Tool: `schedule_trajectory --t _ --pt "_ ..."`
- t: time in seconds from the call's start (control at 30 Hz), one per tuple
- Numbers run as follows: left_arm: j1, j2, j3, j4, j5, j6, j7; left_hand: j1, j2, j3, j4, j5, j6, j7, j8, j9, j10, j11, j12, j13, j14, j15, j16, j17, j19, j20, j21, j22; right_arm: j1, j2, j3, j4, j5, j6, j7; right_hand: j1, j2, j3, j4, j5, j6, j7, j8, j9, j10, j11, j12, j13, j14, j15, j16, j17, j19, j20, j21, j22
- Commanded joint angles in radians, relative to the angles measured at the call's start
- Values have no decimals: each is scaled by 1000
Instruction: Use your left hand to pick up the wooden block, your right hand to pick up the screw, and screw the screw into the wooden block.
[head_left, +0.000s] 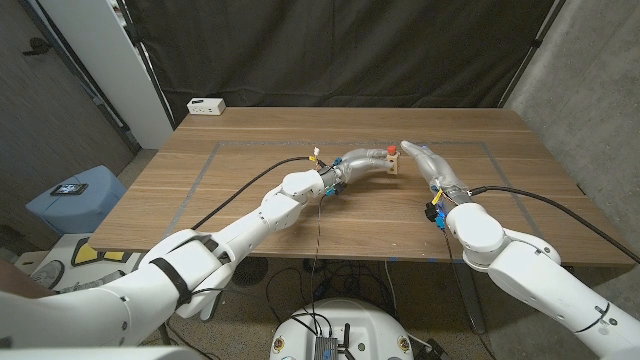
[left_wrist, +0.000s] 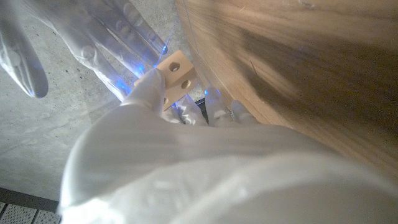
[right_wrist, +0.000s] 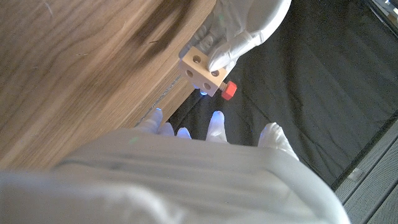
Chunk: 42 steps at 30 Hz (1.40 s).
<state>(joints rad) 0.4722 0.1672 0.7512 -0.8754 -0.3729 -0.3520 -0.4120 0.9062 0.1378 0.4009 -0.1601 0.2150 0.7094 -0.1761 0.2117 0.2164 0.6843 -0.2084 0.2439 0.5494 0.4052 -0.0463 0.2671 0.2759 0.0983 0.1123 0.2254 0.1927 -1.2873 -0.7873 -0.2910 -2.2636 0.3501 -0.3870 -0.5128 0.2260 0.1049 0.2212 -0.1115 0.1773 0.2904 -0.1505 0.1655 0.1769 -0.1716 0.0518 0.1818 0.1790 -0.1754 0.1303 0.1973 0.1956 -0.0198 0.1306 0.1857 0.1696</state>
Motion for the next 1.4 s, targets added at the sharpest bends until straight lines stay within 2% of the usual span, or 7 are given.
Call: schedule_trajectory --t 0.03,0.3,0.77,1.4 --pt "14 28 9 -60 22 23 33 5 9 2 4 7 11 -2 7 3 6 2 5 5 8 -66 7 4 5 3 7 3 9 -14 16 18 26 5 33 -11 1 5 2 -1 -19 1 -1 3 -100 3 1 3 -149 10 0 4 -12 6 2 3" --pt "21 38 9 -82 23 34 44 5 10 2 5 7 11 0 7 3 6 1 5 5 7 -66 7 4 5 2 7 3 23 -21 17 35 52 11 64 -24 -2 0 8 0 -45 8 -1 2 -120 -2 -3 3 -158 13 -1 7 -21 9 1 3" --pt "13 33 13 -68 24 30 40 5 9 2 5 7 10 1 6 3 5 0 5 5 7 -67 7 4 6 3 7 3 53 -13 -3 72 75 41 85 -44 -5 -7 17 1 -54 30 6 2 -133 -1 -1 3 -167 13 0 10 -29 8 0 3" --pt "1 21 14 -39 23 24 34 7 10 2 4 7 11 -1 7 3 6 1 5 5 7 -67 8 5 5 4 7 3 88 -20 -40 89 76 54 107 -63 -4 -12 27 2 -51 32 12 2 -139 -2 1 3 -172 13 2 13 -36 8 0 3"
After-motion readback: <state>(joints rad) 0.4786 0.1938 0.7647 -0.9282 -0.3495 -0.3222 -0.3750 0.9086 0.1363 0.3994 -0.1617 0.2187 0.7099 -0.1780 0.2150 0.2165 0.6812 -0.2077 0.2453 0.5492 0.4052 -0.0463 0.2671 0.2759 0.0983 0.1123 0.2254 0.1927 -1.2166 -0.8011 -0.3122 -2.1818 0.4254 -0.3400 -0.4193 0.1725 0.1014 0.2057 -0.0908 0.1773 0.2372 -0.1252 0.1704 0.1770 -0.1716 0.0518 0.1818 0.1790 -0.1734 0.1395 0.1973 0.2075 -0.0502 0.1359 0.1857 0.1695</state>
